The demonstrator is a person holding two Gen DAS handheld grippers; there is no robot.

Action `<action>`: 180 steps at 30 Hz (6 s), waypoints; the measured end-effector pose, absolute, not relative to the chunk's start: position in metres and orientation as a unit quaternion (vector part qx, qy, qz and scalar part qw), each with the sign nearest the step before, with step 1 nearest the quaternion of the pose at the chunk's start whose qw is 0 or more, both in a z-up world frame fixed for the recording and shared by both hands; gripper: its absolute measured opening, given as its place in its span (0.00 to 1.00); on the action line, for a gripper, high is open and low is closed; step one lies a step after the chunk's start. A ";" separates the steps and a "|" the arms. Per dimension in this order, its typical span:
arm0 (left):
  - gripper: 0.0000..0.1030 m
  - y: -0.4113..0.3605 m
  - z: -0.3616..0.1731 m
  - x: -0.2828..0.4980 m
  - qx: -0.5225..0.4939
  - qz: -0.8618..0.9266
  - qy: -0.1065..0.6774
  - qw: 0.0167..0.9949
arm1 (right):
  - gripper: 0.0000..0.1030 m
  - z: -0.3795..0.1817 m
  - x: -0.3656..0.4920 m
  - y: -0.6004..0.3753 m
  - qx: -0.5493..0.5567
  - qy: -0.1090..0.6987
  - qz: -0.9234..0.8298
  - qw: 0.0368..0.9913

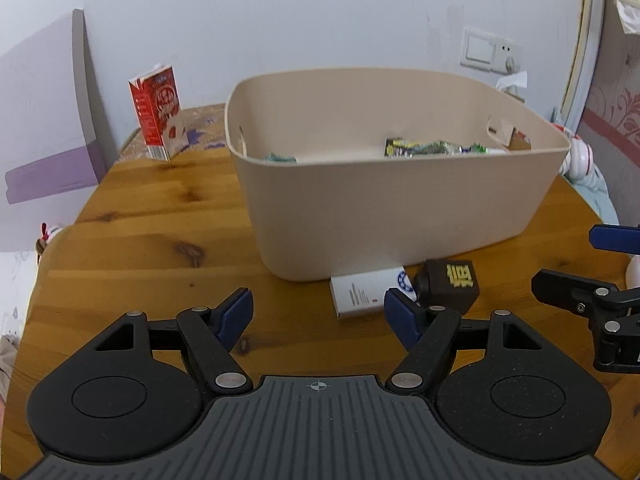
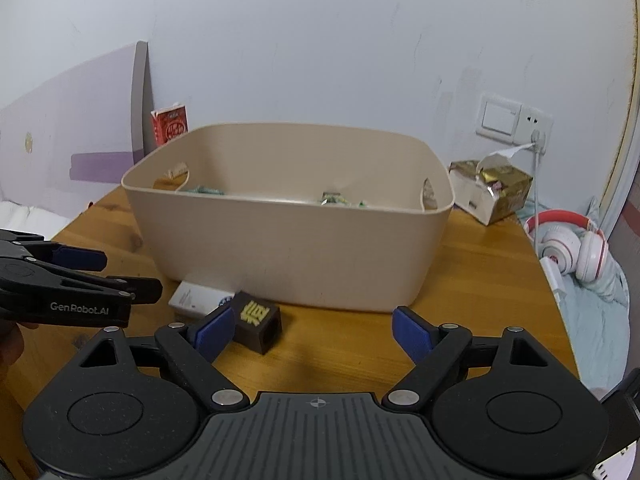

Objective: Organize objects
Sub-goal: 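Withdraw both tools and move them toward the white card box and black cube, then grasp the white card box with the left tool while the right tool grasps the black cube box, then lift both boxes over the basket and open both tools to release them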

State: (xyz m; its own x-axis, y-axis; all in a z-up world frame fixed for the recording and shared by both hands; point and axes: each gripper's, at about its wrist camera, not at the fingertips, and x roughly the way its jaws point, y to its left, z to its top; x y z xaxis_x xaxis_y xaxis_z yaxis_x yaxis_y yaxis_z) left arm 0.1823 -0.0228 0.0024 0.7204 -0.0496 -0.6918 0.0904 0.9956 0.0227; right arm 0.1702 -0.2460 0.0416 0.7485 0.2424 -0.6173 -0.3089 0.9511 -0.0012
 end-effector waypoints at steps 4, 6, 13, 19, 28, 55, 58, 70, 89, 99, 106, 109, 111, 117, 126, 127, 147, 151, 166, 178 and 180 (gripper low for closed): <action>0.72 -0.024 -0.006 0.186 0.030 -0.040 0.380 0.924 | 0.86 0.032 0.174 -0.244 -0.050 0.334 0.148 0.930; 0.72 -0.025 -0.010 0.189 0.029 -0.041 0.384 0.922 | 0.86 0.027 0.175 -0.241 -0.051 0.340 0.149 0.927; 0.72 -0.021 -0.019 0.199 0.031 -0.041 0.393 0.918 | 0.86 0.008 0.188 -0.229 -0.057 0.358 0.154 0.919; 0.72 -0.013 -0.025 0.207 0.024 -0.042 0.402 0.914 | 0.86 -0.004 0.201 -0.220 -0.047 0.375 0.163 0.911; 0.76 -0.005 -0.030 0.217 0.015 -0.043 0.407 0.912 | 0.85 -0.014 0.216 -0.208 -0.035 0.385 0.174 0.906; 0.77 -0.046 -0.038 0.227 0.014 -0.083 0.412 0.907 | 0.81 -0.019 0.232 -0.259 -0.013 0.389 0.135 0.911; 0.78 -0.050 -0.042 0.230 0.014 -0.078 0.416 0.906 | 0.81 -0.020 0.231 -0.263 -0.009 0.391 0.144 0.909; 0.75 -0.055 -0.047 0.237 0.033 -0.049 0.403 0.913 | 0.75 -0.023 0.239 -0.256 -0.011 0.385 0.147 0.911; 0.61 -0.049 -0.039 0.226 0.024 -0.061 0.403 0.913 | 0.47 -0.018 0.226 -0.247 -0.039 0.386 0.152 0.909; 0.61 -0.049 -0.025 0.206 0.035 -0.063 0.379 0.923 | 0.47 -0.005 0.209 -0.252 -0.037 0.370 0.152 0.916; 0.61 -0.042 -0.008 0.192 0.036 -0.063 0.360 0.930 | 0.47 0.012 0.191 -0.257 -0.038 0.349 0.153 0.924; 0.61 -0.041 0.000 0.188 0.036 -0.063 0.353 0.933 | 0.47 0.020 0.184 -0.259 -0.039 0.339 0.152 0.928; 0.61 -0.040 0.005 0.186 0.036 -0.065 0.347 0.935 | 0.47 0.027 0.180 -0.260 -0.037 0.332 0.152 0.930; 0.61 -0.040 0.024 0.179 0.037 -0.067 0.324 0.943 | 0.47 0.050 0.171 -0.261 -0.032 0.300 0.154 0.941; 0.61 -0.038 0.053 0.177 0.035 -0.072 0.290 0.954 | 0.47 0.081 0.170 -0.262 -0.027 0.258 0.157 0.953; 0.61 -0.038 0.056 0.177 0.035 -0.073 0.287 0.954 | 0.47 0.084 0.171 -0.262 -0.027 0.256 0.157 0.954; 0.61 -0.042 0.093 0.217 0.034 -0.075 0.251 0.965 | 0.47 0.120 0.206 -0.263 -0.011 0.205 0.142 0.968; 0.61 -0.046 0.092 0.231 0.034 -0.072 0.252 0.964 | 0.47 0.119 0.218 -0.261 -0.009 0.206 0.138 0.969; 0.61 -0.051 0.058 0.285 0.023 -0.056 0.309 0.949 | 0.47 0.095 0.268 -0.249 -0.012 0.255 0.116 0.960; 0.61 -0.053 0.029 0.310 0.027 -0.051 0.362 0.930 | 0.47 0.070 0.295 -0.242 -0.029 0.305 0.106 0.946; 0.61 -0.053 0.026 0.311 0.029 -0.049 0.366 0.929 | 0.47 0.068 0.296 -0.242 -0.028 0.309 0.105 0.945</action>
State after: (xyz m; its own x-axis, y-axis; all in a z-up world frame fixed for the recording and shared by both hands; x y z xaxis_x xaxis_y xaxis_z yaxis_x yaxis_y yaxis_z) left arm 0.3110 -0.0530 0.0263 0.7277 -0.0703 -0.6823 0.1134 0.9934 0.0186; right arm 0.2959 -0.2425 0.0682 0.7868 0.1803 -0.5902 -0.2148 0.9766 0.0120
